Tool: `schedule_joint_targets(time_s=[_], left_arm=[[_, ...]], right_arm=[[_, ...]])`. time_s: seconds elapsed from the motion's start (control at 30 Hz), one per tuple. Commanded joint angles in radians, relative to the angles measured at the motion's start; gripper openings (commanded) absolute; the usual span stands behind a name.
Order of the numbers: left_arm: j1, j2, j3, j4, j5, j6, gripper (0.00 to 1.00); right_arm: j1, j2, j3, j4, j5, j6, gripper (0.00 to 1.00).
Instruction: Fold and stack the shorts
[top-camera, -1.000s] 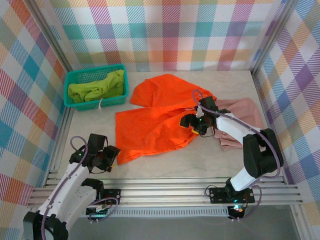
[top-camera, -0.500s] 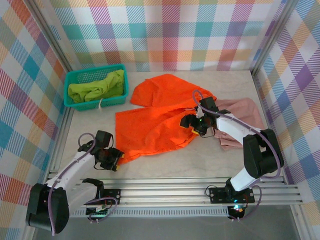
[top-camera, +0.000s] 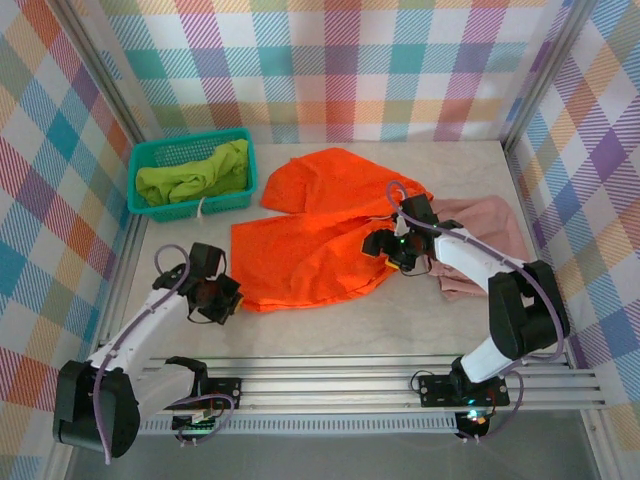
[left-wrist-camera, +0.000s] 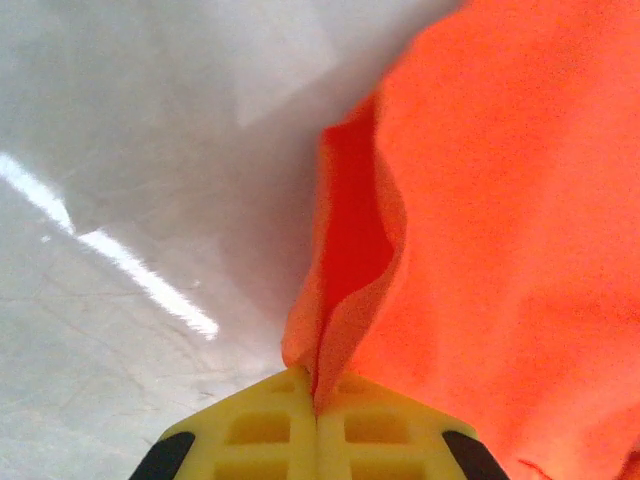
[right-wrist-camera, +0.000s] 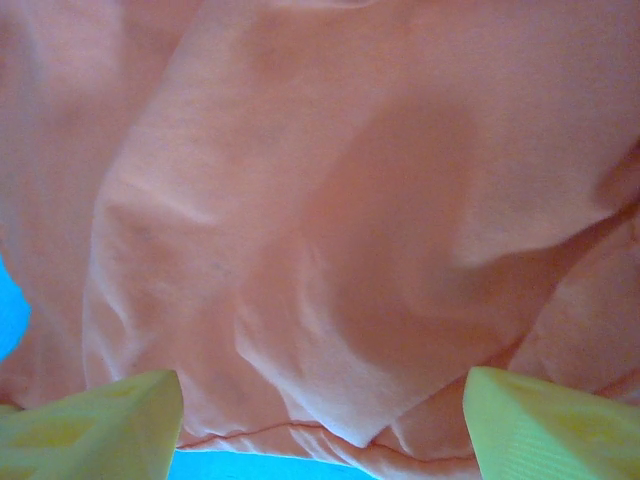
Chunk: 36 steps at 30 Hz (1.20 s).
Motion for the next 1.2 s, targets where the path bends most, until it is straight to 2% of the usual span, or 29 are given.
schedule_joint_targets(time_s=[0.0,0.23,0.4,0.7,0.83,1.0,1.17], left_arm=[[0.022,-0.041,0.096,-0.096,-0.085,0.095,0.00],[0.077,0.002,0.190,-0.146,-0.105,0.204,0.00],[0.077,0.024,0.147,-0.089,-0.055,0.188,0.00],[0.077,0.017,0.104,-0.063,-0.055,0.185,0.00],[0.077,0.018,0.104,-0.063,-0.062,0.188,0.00],[0.077,0.016,0.109,-0.056,-0.064,0.192,0.00],[0.082,0.007,0.145,-0.070,-0.081,0.206,0.00]], right_arm=[[-0.030,-0.069,-0.027,-0.033,0.061,0.035,0.73],[-0.109,-0.118,-0.061,-0.065,0.142,0.071,0.70],[-0.109,-0.060,-0.053,-0.050,0.111,0.102,0.63],[-0.103,0.032,-0.029,-0.012,0.112,0.133,0.59],[-0.103,0.057,-0.006,0.004,0.130,0.137,0.53],[-0.103,0.102,0.022,0.008,0.168,0.125,0.33],[-0.105,0.105,0.076,-0.014,0.185,0.114,0.01]])
